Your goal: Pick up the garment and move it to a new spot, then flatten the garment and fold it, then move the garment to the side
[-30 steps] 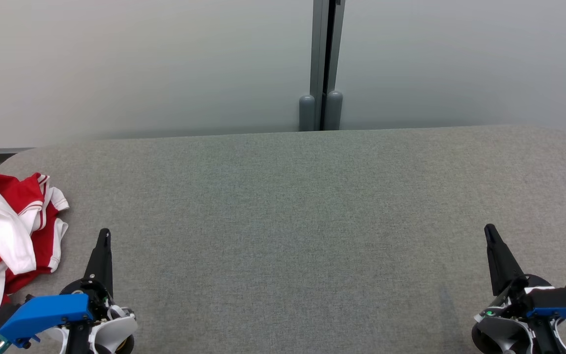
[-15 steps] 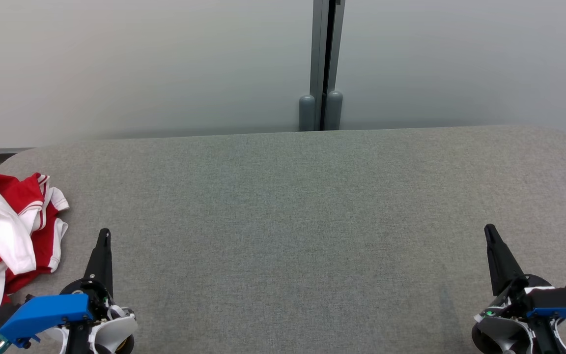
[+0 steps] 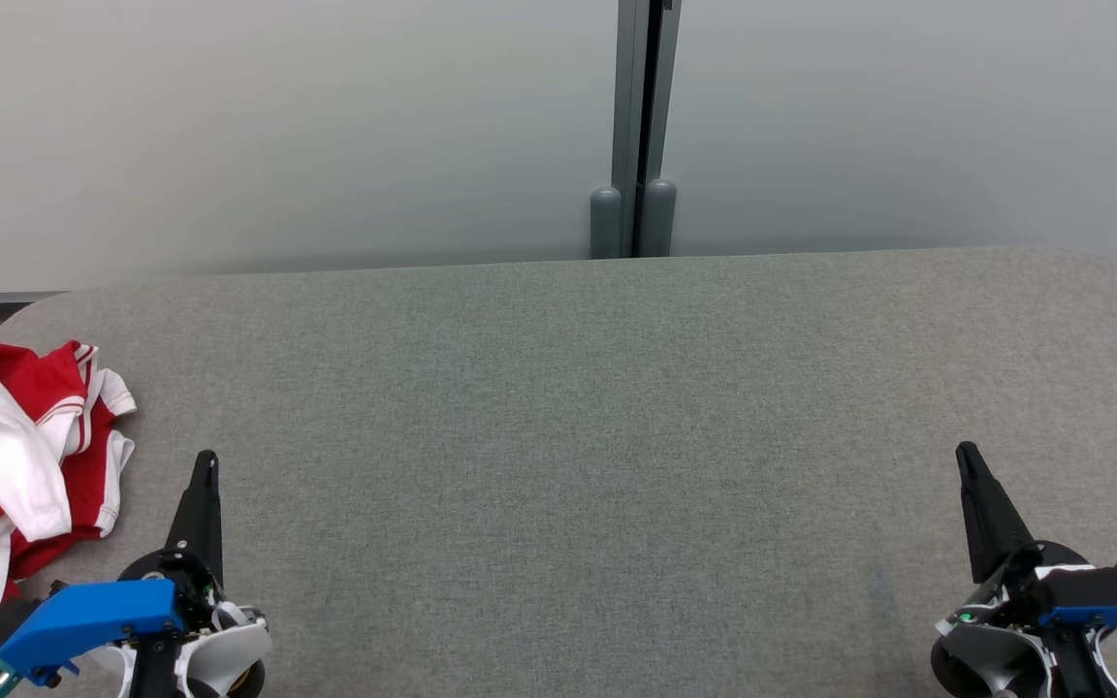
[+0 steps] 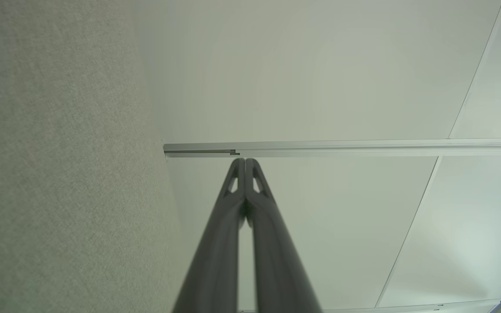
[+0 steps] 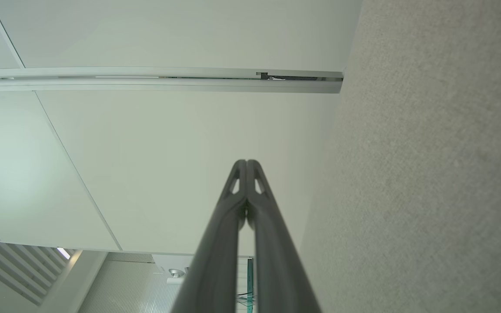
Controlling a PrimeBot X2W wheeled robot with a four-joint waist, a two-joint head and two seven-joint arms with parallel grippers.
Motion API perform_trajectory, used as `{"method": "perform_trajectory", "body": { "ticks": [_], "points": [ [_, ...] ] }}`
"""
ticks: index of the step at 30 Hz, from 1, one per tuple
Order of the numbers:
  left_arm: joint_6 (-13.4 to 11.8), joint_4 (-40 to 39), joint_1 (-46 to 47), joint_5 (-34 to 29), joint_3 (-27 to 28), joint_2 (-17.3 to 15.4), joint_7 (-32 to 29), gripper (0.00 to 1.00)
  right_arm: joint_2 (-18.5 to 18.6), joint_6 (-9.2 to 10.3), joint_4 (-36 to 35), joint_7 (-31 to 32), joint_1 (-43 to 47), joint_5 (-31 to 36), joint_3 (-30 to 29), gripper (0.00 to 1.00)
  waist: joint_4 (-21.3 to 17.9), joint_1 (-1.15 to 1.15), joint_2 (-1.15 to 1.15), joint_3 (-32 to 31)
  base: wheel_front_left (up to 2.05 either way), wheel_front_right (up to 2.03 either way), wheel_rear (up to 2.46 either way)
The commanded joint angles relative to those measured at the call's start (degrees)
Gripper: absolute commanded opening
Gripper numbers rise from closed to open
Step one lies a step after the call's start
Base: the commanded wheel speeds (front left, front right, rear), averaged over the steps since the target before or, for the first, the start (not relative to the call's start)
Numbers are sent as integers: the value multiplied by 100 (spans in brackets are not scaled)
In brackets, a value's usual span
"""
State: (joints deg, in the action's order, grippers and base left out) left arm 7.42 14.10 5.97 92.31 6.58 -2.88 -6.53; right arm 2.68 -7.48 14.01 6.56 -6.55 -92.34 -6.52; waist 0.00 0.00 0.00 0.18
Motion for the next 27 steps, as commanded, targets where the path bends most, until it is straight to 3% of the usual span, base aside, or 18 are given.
{"method": "perform_trajectory", "body": {
  "ticks": [1,11,12,20,27],
  "points": [
    [25,-29,53,21,4,1,-20,0,39,-2,-19,13,71,-17,-12,0,0,0,0,0,0,0,0],
    [25,-29,53,21,4,1,-20,0,39,-2,-19,13,71,-17,-12,0,0,0,0,0,0,0,0],
    [-1,26,-9,-4,-1,1,7,100,-5,0,20,-2,2,2,2,100,0,0,0,0,0,0,0],
    [-3,159,-118,-197,-29,11,177,100,12,7,103,-148,23,169,149,100,-1,0,0,7,0,0,0],
    [-2,147,-85,-1088,-37,-3,373,100,142,6,175,-366,-75,853,316,100,-6,0,0,24,0,0,0]
  ]
}}
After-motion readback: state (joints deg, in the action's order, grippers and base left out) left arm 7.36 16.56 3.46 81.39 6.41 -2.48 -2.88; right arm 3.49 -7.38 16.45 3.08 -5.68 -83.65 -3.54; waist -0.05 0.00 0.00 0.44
